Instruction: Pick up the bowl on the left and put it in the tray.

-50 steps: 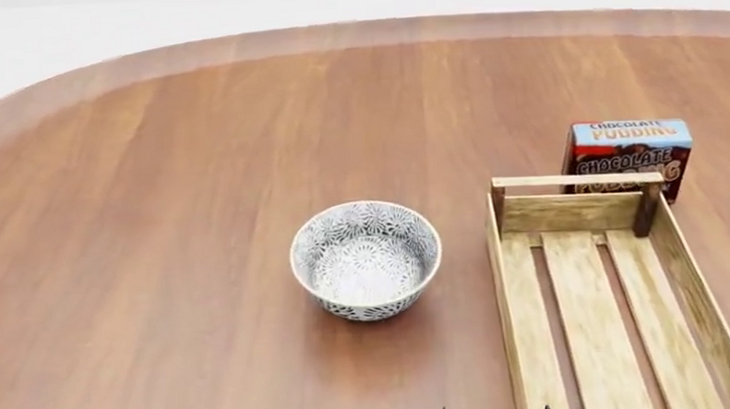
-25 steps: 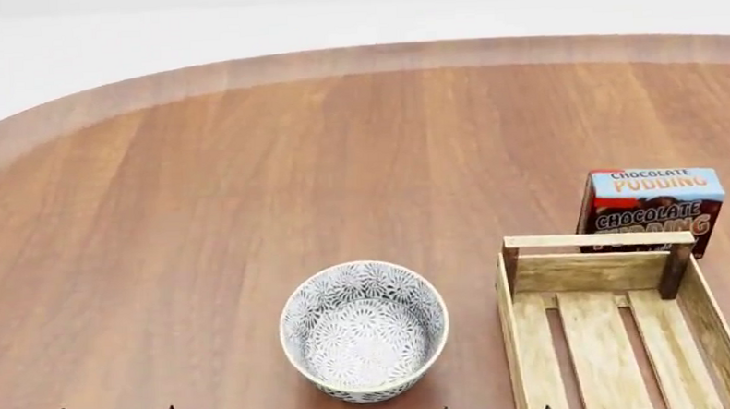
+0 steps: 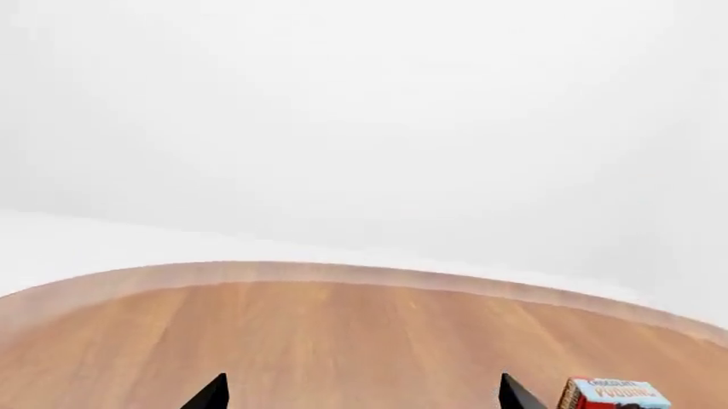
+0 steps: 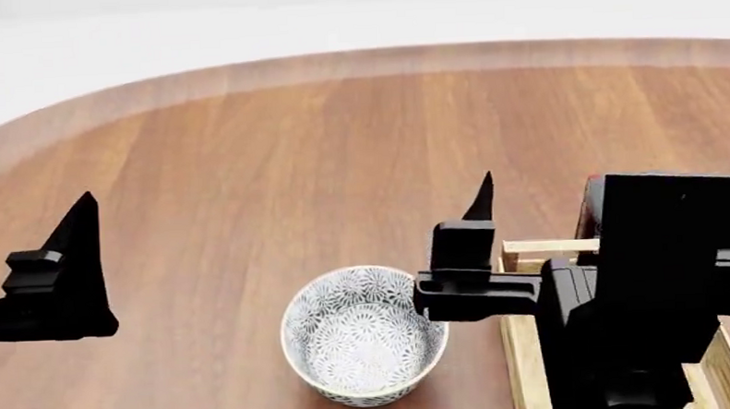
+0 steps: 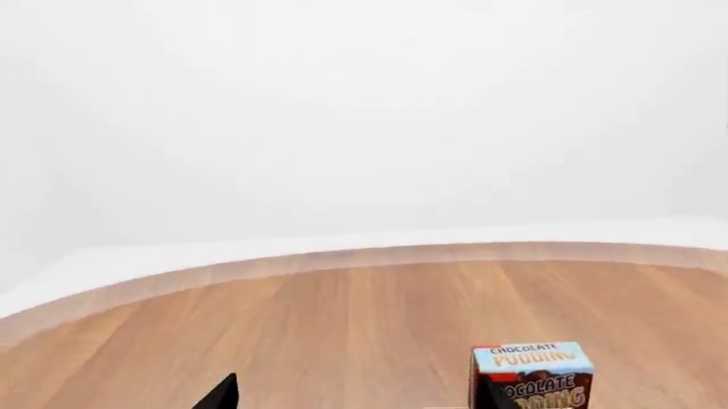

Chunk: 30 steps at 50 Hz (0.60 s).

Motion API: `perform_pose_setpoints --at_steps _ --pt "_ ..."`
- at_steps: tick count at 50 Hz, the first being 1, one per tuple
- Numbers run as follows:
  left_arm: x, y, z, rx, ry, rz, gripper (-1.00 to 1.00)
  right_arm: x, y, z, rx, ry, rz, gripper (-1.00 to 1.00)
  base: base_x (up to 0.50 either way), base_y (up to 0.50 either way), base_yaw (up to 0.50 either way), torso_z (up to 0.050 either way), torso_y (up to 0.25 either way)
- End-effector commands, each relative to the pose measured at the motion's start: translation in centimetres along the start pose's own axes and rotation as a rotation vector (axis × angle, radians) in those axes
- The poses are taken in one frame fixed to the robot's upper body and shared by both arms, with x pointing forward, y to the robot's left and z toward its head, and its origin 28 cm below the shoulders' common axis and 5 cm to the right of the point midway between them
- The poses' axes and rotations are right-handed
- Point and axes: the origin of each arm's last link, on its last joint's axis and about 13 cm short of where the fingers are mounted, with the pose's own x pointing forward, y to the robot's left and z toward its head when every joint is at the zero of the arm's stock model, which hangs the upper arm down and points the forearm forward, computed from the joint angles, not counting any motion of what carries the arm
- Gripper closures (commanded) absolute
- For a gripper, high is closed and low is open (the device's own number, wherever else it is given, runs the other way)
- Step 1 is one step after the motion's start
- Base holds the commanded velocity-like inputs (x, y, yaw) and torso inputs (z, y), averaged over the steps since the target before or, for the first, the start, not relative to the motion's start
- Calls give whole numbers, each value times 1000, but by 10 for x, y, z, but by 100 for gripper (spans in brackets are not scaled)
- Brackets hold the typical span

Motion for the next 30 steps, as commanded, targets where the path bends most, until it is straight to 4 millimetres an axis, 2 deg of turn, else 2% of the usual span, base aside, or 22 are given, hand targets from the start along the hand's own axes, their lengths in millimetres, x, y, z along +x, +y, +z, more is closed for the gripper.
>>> perform_pose_setpoints --at_steps 1,22,28,30 --pt "-21 -7 31 71 -93 -96 -100 -30 -5 47 -161 -210 -1 -100 0 0 0 50 0" --pt "-20 -6 30 38 -71 -120 -100 -29 -6 46 -168 -215 -6 -100 0 0 0 50 0" --pt "-20 -7 24 97 -95 -106 -100 -29 -6 47 -170 -218 -8 -100 0 0 0 50 0" --pt "-20 -7 24 108 -100 -109 -100 -29 -6 46 -170 -216 -10 -100 0 0 0 0 0"
